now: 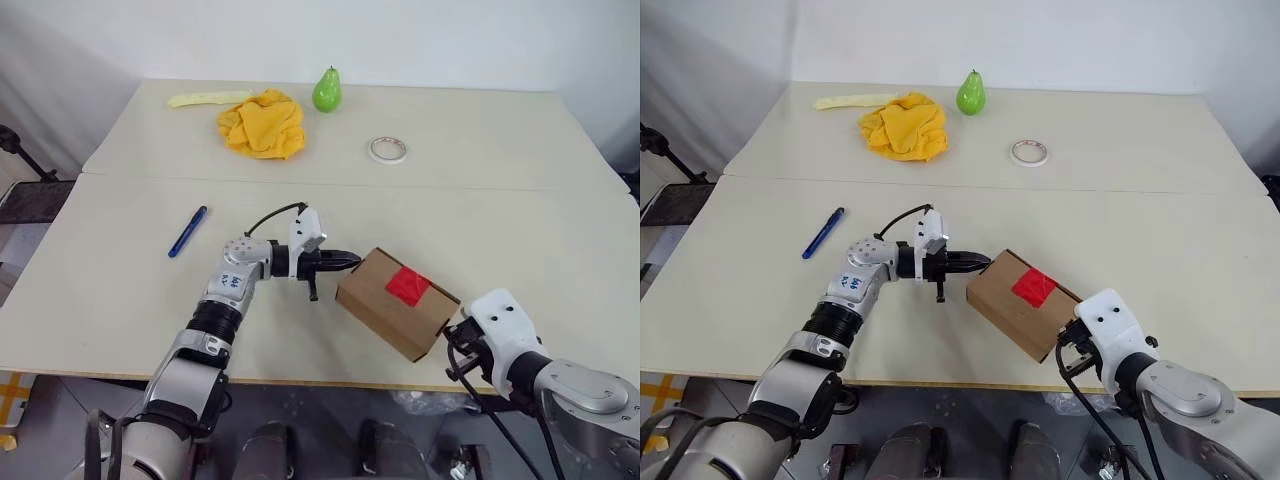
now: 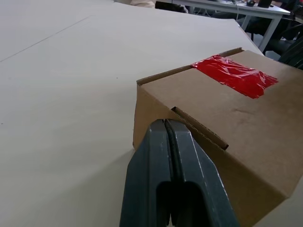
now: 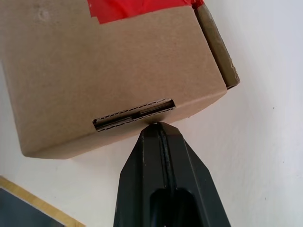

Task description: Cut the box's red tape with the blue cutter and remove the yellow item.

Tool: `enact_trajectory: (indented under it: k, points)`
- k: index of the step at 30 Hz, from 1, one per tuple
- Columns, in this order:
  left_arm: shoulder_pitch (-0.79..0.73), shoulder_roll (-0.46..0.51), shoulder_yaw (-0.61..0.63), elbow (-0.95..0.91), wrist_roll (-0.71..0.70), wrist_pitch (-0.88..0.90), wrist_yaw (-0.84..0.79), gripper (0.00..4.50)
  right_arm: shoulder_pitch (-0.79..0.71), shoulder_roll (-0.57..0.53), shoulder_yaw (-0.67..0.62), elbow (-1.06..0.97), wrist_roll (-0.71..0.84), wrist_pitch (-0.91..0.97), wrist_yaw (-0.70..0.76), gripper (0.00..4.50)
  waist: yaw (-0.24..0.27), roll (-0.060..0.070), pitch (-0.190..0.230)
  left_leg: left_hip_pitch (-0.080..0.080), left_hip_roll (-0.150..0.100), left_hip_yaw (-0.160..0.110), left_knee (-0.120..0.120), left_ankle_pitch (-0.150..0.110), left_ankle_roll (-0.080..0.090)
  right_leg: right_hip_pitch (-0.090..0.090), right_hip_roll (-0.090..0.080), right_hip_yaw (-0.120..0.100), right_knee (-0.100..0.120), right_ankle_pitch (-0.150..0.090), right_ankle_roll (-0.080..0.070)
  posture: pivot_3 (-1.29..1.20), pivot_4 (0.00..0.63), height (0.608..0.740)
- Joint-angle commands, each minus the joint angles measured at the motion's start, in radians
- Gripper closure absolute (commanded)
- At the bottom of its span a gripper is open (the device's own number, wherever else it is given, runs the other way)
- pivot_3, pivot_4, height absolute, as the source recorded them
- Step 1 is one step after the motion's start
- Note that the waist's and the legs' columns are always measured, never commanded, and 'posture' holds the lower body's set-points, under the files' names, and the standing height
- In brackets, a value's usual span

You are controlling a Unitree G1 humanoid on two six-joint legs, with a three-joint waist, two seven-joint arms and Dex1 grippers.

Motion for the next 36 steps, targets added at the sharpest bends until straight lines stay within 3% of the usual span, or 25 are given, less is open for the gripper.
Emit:
enact_trajectory:
  k: [1, 8, 17, 19, 23, 30, 32, 36]
  points:
    - [0.004, -0.036, -0.031, -0.010, 0.008, -0.010, -0.005, 4.47, -0.011, -0.014, -0.027, -0.030, 0.072, -0.023, -0.013, 4.50, 0.000, 0.000, 0.000, 0.000, 0.000, 0.000, 0.000, 0.000, 0.000, 0.000, 0.000, 0.000, 0.000, 0.000, 0.000, 0.00, 0.150, 0.740]
    - [-0.032, -0.017, 0.007, 0.047, 0.012, -0.029, 0.040, 4.47, 0.101, -0.101, -0.203, -0.030, 0.099, -0.054, 0.043, 4.50, 0.003, 0.000, 0.000, -0.001, -0.001, 0.000, 0.000, 0.000, 0.001, 0.000, 0.000, 0.000, -0.001, 0.000, 0.000, 0.00, 0.150, 0.740]
    - [-0.050, 0.073, 0.049, 0.015, 0.019, 0.029, 0.113, 4.47, 0.236, -0.224, -0.493, 0.086, 0.057, -0.145, 0.327, 4.50, 0.001, 0.000, 0.000, 0.000, 0.000, 0.000, 0.000, 0.000, 0.000, 0.000, 0.000, 0.001, 0.000, 0.000, 0.000, 0.00, 0.150, 0.740]
    - [-0.076, 0.091, 0.062, 0.040, 0.055, 0.064, 0.224, 3.88, 0.207, -0.257, -0.522, 0.149, 0.057, -0.167, 0.382, 3.90, 0.001, -0.001, 0.000, 0.000, 0.000, 0.000, 0.000, 0.000, 0.000, 0.000, 0.000, 0.001, 0.000, 0.000, 0.000, 0.00, 0.150, 0.740]
    - [-0.077, 0.125, 0.097, -0.027, 0.040, 0.159, 0.290, 2.68, 0.075, -0.306, -0.486, 0.288, 0.038, -0.247, 0.444, 2.59, 0.000, -0.001, 0.001, 0.000, -0.001, 0.000, 0.000, 0.000, 0.001, 0.000, 0.000, 0.001, 0.000, 0.000, 0.001, 0.00, 0.150, 0.740]
    - [0.016, 0.236, 0.206, -0.287, -0.013, 0.451, 0.388, 0.50, -0.114, -0.348, -0.284, 0.446, -0.007, -0.385, 0.575, 0.12, -0.003, -0.002, 0.001, 0.000, 0.000, 0.001, 0.000, 0.001, -0.001, 0.000, 0.000, 0.001, 0.001, 0.000, 0.001, 0.00, 0.150, 0.740]
    - [0.050, 0.275, 0.260, -0.338, -0.009, 0.481, 0.454, 0.05, -0.172, -0.335, -0.229, 0.488, 0.002, -0.409, 0.612, 0.00, -0.009, -0.002, 0.001, 0.001, 0.000, 0.002, 0.000, 0.001, -0.001, 0.000, 0.000, 0.001, 0.001, 0.000, 0.001, 0.00, 0.150, 0.740]
    - [0.083, 0.351, 0.336, -0.326, 0.011, 0.476, 0.560, 0.05, -0.279, -0.300, -0.135, 0.550, -0.045, -0.521, 0.674, 0.00, -0.009, -0.003, 0.002, 0.001, 0.000, 0.002, 0.000, 0.003, -0.002, 0.000, 0.000, 0.001, 0.002, 0.000, 0.001, 0.00, 0.150, 0.740]
